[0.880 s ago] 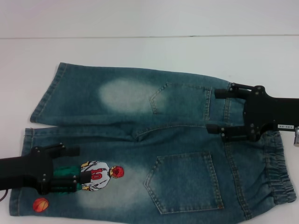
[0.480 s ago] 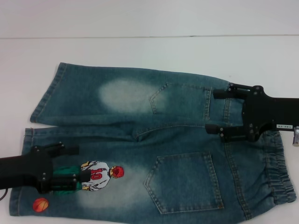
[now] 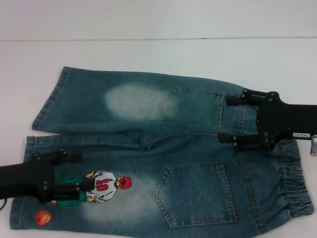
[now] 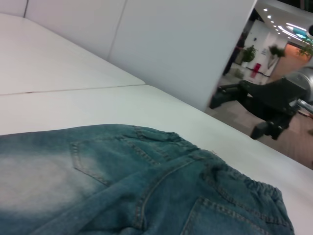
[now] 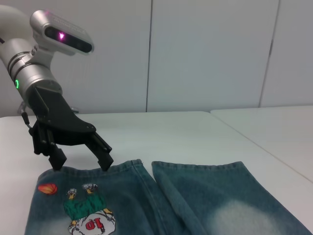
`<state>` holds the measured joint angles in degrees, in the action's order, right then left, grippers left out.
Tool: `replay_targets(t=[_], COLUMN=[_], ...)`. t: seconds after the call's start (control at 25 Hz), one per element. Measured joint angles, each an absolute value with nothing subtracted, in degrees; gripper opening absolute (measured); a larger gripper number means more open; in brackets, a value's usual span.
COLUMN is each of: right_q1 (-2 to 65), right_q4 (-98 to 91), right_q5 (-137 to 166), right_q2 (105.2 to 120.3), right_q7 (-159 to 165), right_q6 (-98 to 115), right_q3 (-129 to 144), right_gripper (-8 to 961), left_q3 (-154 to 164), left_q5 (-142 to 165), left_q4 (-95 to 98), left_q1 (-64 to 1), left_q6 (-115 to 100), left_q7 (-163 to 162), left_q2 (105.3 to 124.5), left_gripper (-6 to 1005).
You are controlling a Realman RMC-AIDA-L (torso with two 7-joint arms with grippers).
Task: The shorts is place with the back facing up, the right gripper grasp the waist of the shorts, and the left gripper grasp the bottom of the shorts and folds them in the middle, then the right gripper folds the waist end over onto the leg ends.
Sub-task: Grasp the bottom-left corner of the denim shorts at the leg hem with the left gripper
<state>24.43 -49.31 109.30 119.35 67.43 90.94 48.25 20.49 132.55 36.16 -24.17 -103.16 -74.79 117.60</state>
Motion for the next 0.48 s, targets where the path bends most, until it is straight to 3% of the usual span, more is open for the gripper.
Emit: replay_targets(t=[0.48], right_q1=[23.80], right_q4=[-49.49], right_q5=[109.34], right_q2=[119.03], right_q7=[67.48], right_q6=[90.39], right_q3=[47.30], right_gripper=[906], left_q3=[20.54], left_q5=[136.90], left_q4=[60.48], left_q1=[-20.63], left_q6=[-111.76], left_q7=[-103.73], left_q2=[118.36], left_gripper=[902])
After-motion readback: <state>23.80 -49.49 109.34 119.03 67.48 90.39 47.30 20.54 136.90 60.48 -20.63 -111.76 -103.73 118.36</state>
